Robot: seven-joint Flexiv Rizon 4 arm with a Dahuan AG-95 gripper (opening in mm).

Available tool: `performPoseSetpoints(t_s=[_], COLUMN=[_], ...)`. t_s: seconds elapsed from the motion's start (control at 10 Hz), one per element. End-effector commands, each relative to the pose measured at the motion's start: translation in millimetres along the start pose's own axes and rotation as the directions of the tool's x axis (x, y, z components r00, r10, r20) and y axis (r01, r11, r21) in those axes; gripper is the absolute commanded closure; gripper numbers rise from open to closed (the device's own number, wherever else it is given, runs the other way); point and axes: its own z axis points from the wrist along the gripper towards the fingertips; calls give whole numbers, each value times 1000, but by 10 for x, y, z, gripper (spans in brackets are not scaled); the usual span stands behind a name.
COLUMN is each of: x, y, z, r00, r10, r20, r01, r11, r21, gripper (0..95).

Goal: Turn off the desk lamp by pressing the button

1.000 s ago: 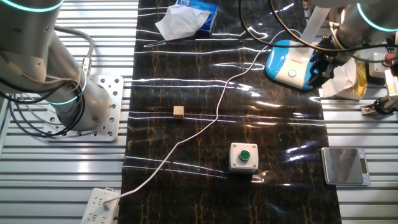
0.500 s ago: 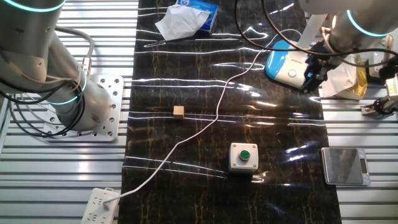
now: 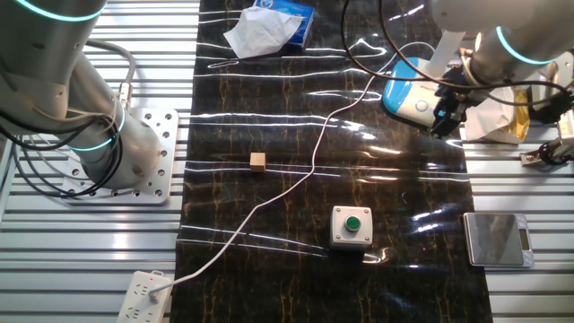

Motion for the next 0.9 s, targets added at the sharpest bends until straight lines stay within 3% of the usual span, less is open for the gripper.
performPoseSetpoints(t_s=[0.1,0.4,0.9], x=[14,54,59], y=[5,2,-15], z=[28,99,101], r00=[1000,1000,1000], r10=[0,4,3], r20=[-1,4,5], r01=[0,-4,-3], r11=[1000,999,998], r21=[9,53,57], gripper=[190,190,190])
